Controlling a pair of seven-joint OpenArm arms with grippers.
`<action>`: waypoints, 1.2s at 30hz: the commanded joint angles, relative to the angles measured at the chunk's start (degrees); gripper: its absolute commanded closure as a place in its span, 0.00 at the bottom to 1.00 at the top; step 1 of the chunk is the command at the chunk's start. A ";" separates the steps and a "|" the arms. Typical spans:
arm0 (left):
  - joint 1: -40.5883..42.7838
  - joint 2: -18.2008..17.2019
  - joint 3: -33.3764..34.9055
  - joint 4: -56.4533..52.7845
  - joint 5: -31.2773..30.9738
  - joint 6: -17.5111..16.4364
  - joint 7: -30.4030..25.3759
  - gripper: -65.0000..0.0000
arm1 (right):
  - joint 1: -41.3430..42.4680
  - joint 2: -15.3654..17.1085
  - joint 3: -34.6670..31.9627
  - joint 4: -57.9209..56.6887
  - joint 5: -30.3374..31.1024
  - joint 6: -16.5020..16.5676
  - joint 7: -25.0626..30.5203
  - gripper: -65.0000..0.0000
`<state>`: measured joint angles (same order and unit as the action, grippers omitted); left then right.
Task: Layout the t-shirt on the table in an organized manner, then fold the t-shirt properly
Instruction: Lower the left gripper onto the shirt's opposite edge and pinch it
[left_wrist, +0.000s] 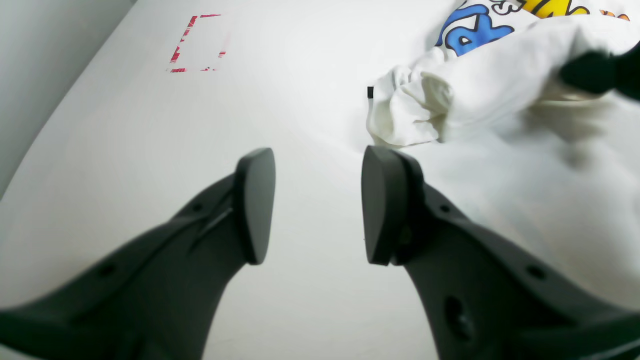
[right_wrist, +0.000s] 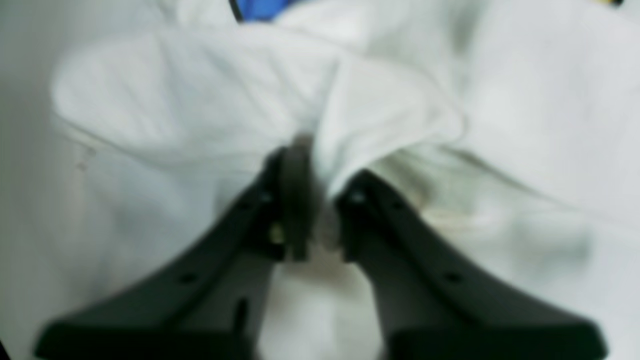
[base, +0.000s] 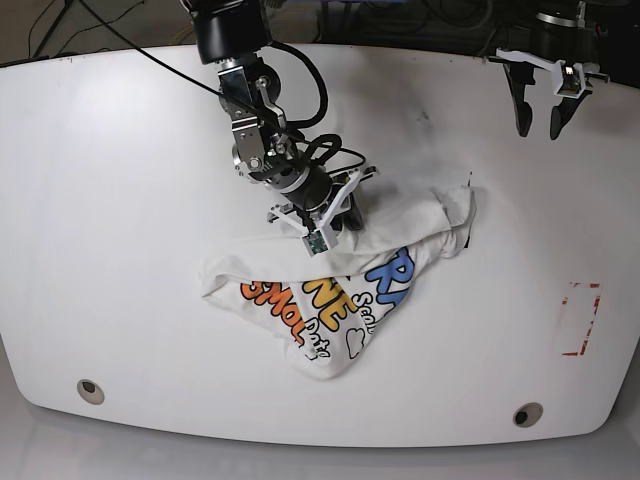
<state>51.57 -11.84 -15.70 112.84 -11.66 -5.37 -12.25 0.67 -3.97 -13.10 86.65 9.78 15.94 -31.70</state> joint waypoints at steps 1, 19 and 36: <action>0.34 -0.34 -0.16 0.79 -0.16 0.14 -1.51 0.58 | -0.45 -0.21 -0.04 3.85 0.37 0.19 1.33 1.00; -12.14 3.88 0.63 0.70 -0.25 0.05 14.23 0.58 | -9.77 7.00 -0.04 20.91 0.81 0.10 1.33 1.00; -30.43 12.23 0.98 -2.37 -0.95 -0.04 39.55 0.58 | -15.92 11.75 -0.04 28.47 0.81 0.45 1.59 1.00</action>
<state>22.39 0.30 -14.63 110.15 -12.12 -5.17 26.79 -15.66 7.66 -13.34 113.78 10.35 16.51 -31.79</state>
